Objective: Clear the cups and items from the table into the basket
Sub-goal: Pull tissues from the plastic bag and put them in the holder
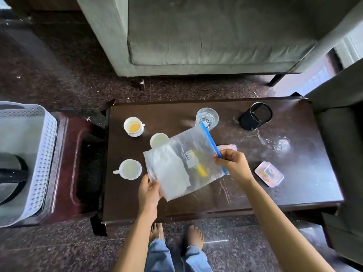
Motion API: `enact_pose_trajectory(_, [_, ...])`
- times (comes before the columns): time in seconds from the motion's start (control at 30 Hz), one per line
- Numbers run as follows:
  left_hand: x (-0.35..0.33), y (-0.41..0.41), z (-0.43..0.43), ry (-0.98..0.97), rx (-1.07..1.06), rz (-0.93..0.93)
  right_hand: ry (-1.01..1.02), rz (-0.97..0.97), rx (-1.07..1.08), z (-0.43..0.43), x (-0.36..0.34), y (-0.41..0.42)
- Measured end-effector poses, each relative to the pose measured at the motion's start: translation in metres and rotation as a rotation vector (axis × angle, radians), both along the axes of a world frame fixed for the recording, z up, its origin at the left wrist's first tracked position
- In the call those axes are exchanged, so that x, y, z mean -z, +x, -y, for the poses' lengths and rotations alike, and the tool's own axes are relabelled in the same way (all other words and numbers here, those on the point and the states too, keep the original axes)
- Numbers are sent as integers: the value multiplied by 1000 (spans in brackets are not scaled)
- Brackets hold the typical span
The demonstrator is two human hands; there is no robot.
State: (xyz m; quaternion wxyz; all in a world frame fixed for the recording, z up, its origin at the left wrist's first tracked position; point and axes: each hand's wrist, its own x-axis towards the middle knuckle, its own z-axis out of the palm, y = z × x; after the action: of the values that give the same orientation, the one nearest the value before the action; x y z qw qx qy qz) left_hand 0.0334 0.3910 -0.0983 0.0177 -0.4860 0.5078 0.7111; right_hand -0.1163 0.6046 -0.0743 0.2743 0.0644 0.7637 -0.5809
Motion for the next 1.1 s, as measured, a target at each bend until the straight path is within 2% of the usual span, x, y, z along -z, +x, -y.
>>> enact_pose_trajectory(0.1, [21, 13, -2, -98, 74, 85, -9, 168, -42, -11, 11, 9])
enact_pose_trajectory(0.23, [47, 28, -3, -185, 195, 170, -301, 504, -53, -17, 27, 27])
enact_pose_trajectory(0.3, [55, 32, -4, -177, 222, 185, -355, 621, -61, -17, 33, 35])
enact_pose_trajectory(0.4, [60, 34, -6, -168, 267, 172, -255, 622, -207, -13, 44, 46])
enact_pose_trajectory(0.5, [62, 30, -6, -150, 326, 174, -38, 557, -419, -7, 52, 52])
enact_pose_trajectory(0.6, [69, 26, -3, -110, 370, 167, 89, 504, -586, 1, 62, 53])
enact_pose_trajectory(0.7, [71, 23, 0, -46, 390, 152, 54, 550, -491, 20, 68, 54])
enact_pose_trajectory(0.77, [69, 20, 1, -6, 402, 106, 57, 494, -399, 29, 69, 54])
enact_pose_trajectory(0.83, [65, 17, 3, 49, 401, 44, -35, 445, -287, 33, 70, 56])
enact_pose_trajectory(0.9, [60, 14, 5, 122, 395, -13, -11, 325, -259, 35, 69, 58])
enact_pose_trajectory(1.03, [52, 10, 9, 190, 432, -66, -47, 253, -107, 38, 74, 57])
enact_pose_trajectory(1.1, [49, 8, 9, 220, 431, -90, -20, 313, -106, 44, 67, 53])
